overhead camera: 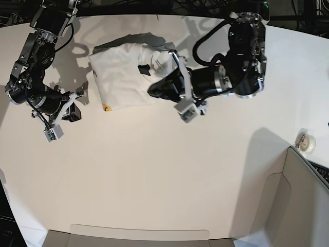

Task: Layout the t-shirt on the table in an organized manner, then fold the t-shirt properly
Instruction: 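Lift the bundle edge with the right gripper and fold it over, then push the bundle sides inward with both grippers to square it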

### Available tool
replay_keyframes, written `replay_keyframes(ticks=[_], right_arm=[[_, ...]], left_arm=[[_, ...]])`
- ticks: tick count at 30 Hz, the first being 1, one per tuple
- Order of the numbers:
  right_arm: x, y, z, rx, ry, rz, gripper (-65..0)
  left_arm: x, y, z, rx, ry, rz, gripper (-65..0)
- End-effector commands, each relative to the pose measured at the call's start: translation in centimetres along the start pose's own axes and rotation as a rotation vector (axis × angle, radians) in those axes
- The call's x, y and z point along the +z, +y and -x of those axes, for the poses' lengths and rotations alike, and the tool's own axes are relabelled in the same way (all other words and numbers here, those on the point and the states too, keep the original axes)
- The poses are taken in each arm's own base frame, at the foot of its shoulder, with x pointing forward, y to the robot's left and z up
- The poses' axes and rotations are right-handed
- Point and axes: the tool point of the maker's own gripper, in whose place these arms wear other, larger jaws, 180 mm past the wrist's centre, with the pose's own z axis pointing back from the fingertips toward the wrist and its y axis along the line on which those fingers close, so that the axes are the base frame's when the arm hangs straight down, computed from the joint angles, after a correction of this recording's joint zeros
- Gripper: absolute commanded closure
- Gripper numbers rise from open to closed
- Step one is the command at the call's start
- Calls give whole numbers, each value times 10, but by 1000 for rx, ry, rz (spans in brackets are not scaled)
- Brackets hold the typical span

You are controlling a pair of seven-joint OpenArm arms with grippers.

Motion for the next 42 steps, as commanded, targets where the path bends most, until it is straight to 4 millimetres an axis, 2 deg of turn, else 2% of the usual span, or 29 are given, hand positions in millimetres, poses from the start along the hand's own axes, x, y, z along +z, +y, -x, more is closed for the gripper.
replay_keyframes(ticks=[1, 5, 10, 13, 15, 18, 22, 26, 29, 33, 36, 38, 42], right_arm=[[5, -1, -18, 23, -56, 4, -11], [5, 0, -17, 21, -56, 2, -11], [3, 4, -18, 15, -62, -7, -11], [1, 7, -18, 10, -64, -16, -11], [1, 8, -19, 9, -66, -17, -11], [1, 7, -18, 9, -66, -15, -11], [1, 8, -19, 8, -67, -16, -11], [1, 7, -20, 9, -71, -16, -11], [2, 6, -29, 15, -90, -13, -11], [3, 4, -43, 25, -117, -8, -11], [5, 2, -55, 35, -141, -3, -11], [5, -3, -63, 50, -140, 25, -11], [-15, 5, -80, 160, -68, 66, -11]], left_arm=[[-4, -4, -4, -10, -7, 24, -1], [-33, -29, 3, -10, 54, 129, -1], [-56, -33, 33, 86, 194, 106, -1], [-62, -28, 44, 122, 231, 59, -1], [-61, -17, 51, 136, 264, -5, -1], [-48, 4, 73, 193, 324, -117, -1], [-29, 26, 82, 276, 335, -227, -1], [-8, 41, 65, 311, 273, -314, -1], [14, 57, 51, 340, 196, -386, -1], [42, 64, 39, 358, 90, -454, -1], [47, 64, 51, 388, 105, -467, -1], [50, 58, 74, 412, 174, -464, -1], [56, 47, 107, 447, 262, -461, -1]])
